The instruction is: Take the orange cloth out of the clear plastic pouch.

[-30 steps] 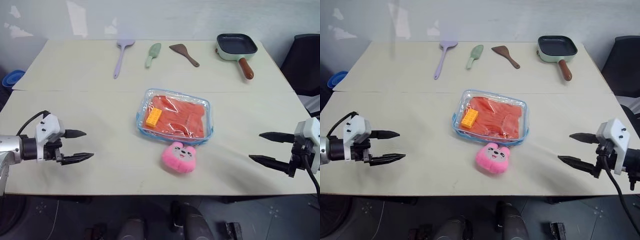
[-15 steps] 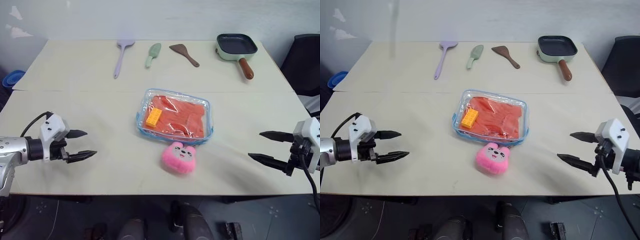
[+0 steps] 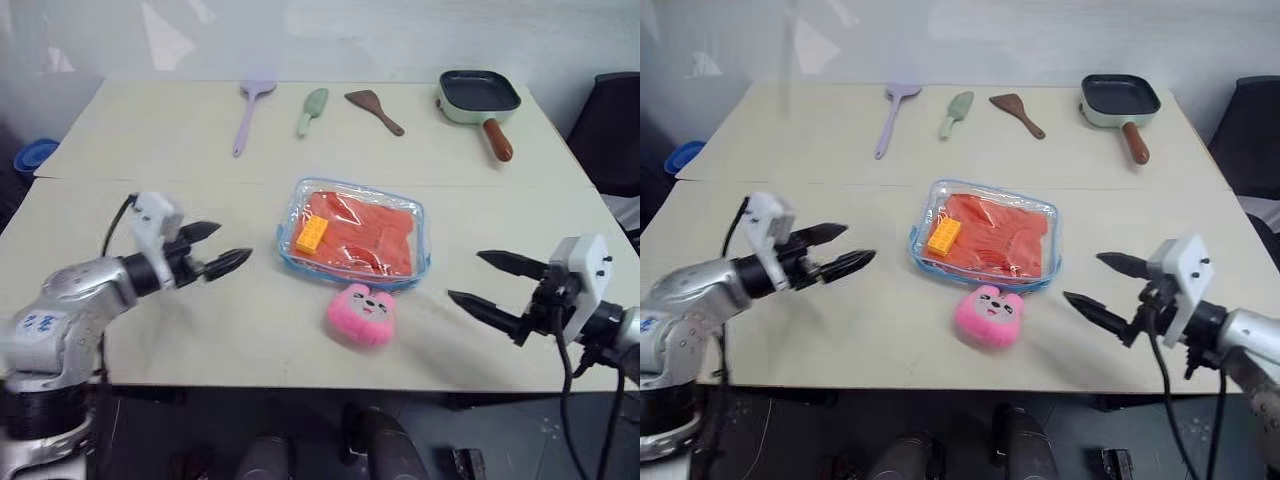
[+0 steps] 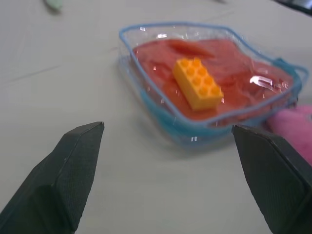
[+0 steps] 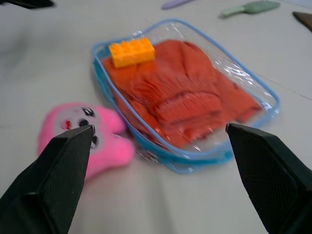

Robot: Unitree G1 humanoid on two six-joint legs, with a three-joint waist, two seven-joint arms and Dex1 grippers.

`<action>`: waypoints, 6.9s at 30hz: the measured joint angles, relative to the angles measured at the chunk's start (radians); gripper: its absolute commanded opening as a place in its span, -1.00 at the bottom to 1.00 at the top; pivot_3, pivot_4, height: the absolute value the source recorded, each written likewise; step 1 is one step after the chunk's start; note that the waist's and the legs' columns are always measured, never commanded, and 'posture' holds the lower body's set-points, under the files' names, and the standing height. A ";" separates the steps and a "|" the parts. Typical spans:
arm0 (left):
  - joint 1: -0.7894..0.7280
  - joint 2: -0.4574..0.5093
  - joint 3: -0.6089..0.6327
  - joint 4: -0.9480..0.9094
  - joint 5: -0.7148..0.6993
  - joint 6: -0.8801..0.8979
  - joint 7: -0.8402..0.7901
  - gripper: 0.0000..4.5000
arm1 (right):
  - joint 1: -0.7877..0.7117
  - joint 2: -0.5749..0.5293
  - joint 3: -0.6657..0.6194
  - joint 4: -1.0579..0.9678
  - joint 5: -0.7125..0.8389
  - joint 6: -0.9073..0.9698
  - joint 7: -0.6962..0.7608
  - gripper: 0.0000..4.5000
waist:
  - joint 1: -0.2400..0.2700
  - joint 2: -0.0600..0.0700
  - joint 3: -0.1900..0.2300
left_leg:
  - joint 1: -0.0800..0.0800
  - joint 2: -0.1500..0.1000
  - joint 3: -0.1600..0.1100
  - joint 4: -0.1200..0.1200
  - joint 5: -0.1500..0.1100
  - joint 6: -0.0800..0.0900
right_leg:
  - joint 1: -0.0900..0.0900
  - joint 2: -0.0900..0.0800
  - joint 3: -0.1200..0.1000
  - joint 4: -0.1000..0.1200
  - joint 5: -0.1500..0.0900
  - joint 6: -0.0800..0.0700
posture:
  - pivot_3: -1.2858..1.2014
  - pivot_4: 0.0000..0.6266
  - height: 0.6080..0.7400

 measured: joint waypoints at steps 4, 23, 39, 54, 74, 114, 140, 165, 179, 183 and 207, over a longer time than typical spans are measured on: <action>-0.131 -0.101 -0.093 0.004 0.011 0.101 0.109 0.98 | -0.019 0.006 0.078 -0.094 0.067 0.051 -0.079 1.00 | -0.004 0.000 0.000 | 0.000 0.000 0.000 0.000 0.001 -0.002 | 0.000 0.002 0.000 0.001 0.000 0.000 | 0.03 -0.52 1.00; -0.332 -0.241 -0.426 0.407 0.298 0.006 0.135 0.60 | -0.074 0.027 0.151 -0.120 0.101 0.056 -0.209 1.00 | -0.004 0.000 0.000 | 0.000 0.000 0.001 0.000 0.003 -0.002 | 0.000 0.001 0.000 -0.001 0.000 0.000 | 0.03 -0.52 1.00; -0.308 -0.152 -0.166 0.337 0.244 0.071 0.095 -0.31 | -0.158 -0.031 0.198 -0.068 0.108 0.056 -0.126 1.00 | -0.018 -0.001 0.001 | 0.000 0.001 0.001 0.000 0.004 -0.004 | -0.006 0.002 0.000 0.002 -0.001 -0.001 | 0.03 -0.52 1.00; 0.225 0.223 0.236 0.435 0.351 -0.127 0.102 0.38 | -0.291 -0.050 0.328 0.081 0.059 0.034 0.073 1.00 | 0.007 -0.004 0.001 | -0.001 0.001 -0.004 0.000 0.002 -0.001 | -0.007 -0.003 -0.005 0.000 -0.002 -0.003 | 0.03 -0.52 1.00; 0.079 0.410 -0.065 0.122 0.247 -0.528 -0.493 0.98 | -0.228 -0.062 0.290 0.104 0.005 0.029 0.118 1.00 | -0.001 -0.004 0.002 | -0.002 0.001 -0.001 0.000 0.001 -0.002 | -0.007 -0.001 -0.004 -0.001 -0.002 -0.003 | 0.03 -0.52 1.00; -0.105 0.174 -0.453 0.357 0.650 -0.927 -0.627 -0.48 | -0.049 -0.065 0.172 -0.066 0.043 0.036 -0.039 1.00 | -0.002 -0.005 0.002 | -0.002 0.001 0.000 0.001 0.001 0.003 | -0.006 0.001 -0.002 0.000 0.000 -0.001 | 0.03 -0.52 1.00; -0.369 -0.130 -0.714 0.553 0.538 -0.995 -0.934 0.20 | -0.296 -0.210 0.393 0.294 -0.314 -0.189 0.234 1.00 | -0.002 -0.005 0.002 | -0.004 -0.002 0.002 0.003 0.002 0.005 | -0.003 0.001 0.000 -0.002 0.002 0.003 | 0.03 -0.52 1.00; -0.333 -0.074 -0.687 0.512 0.598 -1.034 -0.849 -1.00 | -0.677 -0.052 0.696 0.913 -0.769 -0.753 0.412 -0.86 | -0.005 -0.005 0.002 | -0.004 -0.001 0.001 0.006 0.002 0.006 | -0.005 0.000 -0.002 0.002 0.002 0.003 | 0.03 -0.52 1.00; -0.247 0.041 -0.619 0.505 0.611 -1.030 -0.780 -1.00 | -0.697 -0.050 0.684 0.946 -0.777 -0.820 0.494 -0.99 | -0.015 -0.004 0.002 | -0.003 0.000 0.001 0.006 0.003 0.005 | -0.005 0.000 -0.002 0.003 0.003 0.002 | 0.03 -0.52 1.00; -0.208 0.115 -0.563 0.505 0.605 -1.032 -0.758 -1.00 | -0.697 -0.059 0.662 0.939 -0.742 -0.825 0.543 -0.99 | -0.019 -0.004 0.002 | -0.003 0.000 0.001 0.006 0.003 0.004 | -0.005 0.000 -0.002 0.003 0.003 0.002 | 0.03 -0.52 1.00; 0.033 0.419 -0.210 0.542 0.431 -0.807 -0.732 -1.00 | -0.593 -0.139 0.617 0.915 -0.715 -0.989 0.585 -0.99 | -0.024 -0.003 0.002 | -0.004 0.000 0.002 0.004 0.003 0.004 | -0.007 -0.001 -0.003 0.003 0.002 0.001 | 0.03 -0.52 1.00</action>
